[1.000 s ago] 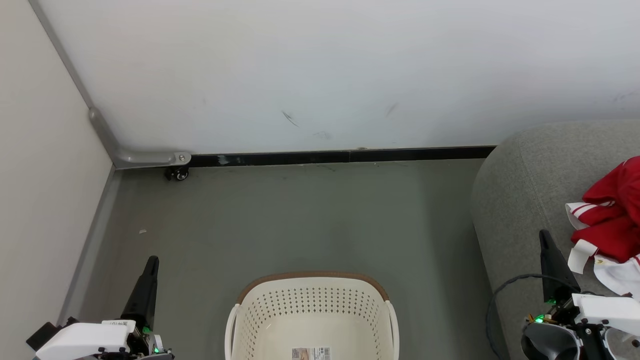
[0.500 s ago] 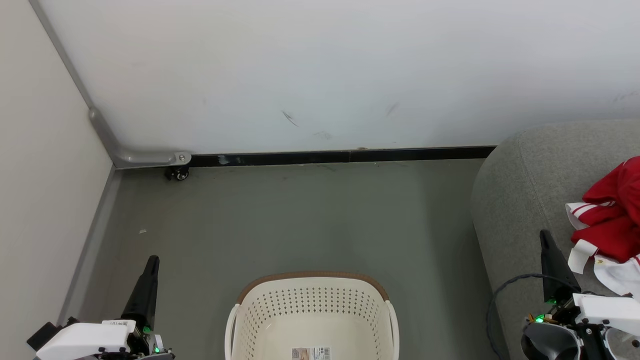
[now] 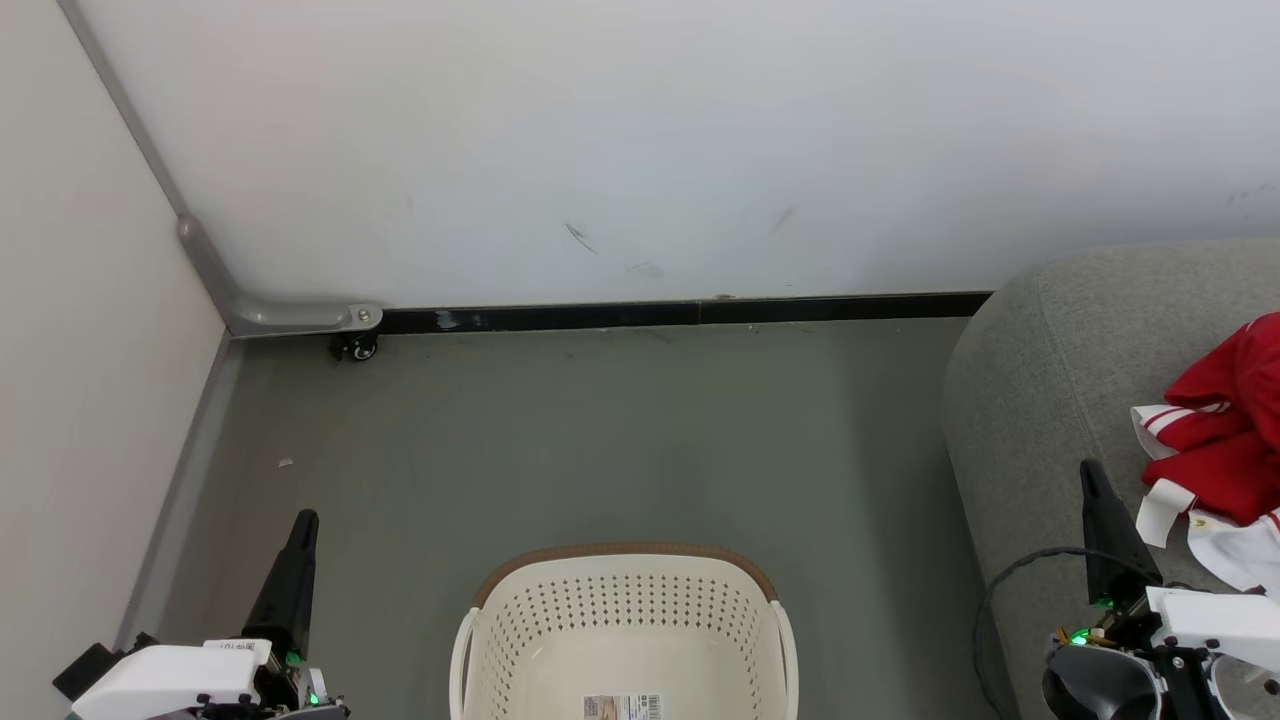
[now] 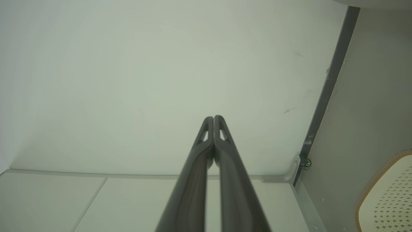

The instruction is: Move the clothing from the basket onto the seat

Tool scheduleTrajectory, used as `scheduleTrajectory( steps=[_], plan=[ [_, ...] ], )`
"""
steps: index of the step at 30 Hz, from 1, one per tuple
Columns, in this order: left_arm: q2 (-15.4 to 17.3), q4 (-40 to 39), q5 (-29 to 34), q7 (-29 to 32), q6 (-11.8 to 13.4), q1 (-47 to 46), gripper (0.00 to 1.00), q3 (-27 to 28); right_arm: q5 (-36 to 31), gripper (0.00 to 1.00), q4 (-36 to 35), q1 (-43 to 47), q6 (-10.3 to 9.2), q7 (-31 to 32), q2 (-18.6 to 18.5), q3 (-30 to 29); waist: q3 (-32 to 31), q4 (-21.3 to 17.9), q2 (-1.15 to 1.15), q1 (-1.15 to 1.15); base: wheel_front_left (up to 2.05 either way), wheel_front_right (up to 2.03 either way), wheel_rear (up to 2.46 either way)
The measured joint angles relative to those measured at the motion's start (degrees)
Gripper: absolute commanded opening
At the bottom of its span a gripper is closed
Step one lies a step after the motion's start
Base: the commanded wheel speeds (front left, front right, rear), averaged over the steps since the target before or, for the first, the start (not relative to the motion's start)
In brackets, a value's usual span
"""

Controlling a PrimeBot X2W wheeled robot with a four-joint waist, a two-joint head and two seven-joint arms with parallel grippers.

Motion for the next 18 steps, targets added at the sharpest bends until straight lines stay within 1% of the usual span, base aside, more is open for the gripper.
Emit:
scheduleTrajectory(
  steps=[18],
  plan=[
    [0.0,-0.1,0.0,0.0,0.0,0.0,0.00,0.0,0.0,0.00,0.0,0.0,0.00,0.0,0.0,-0.1,0.0,0.0,0.00,-0.01,0.00,0.00,0.00]
  ],
)
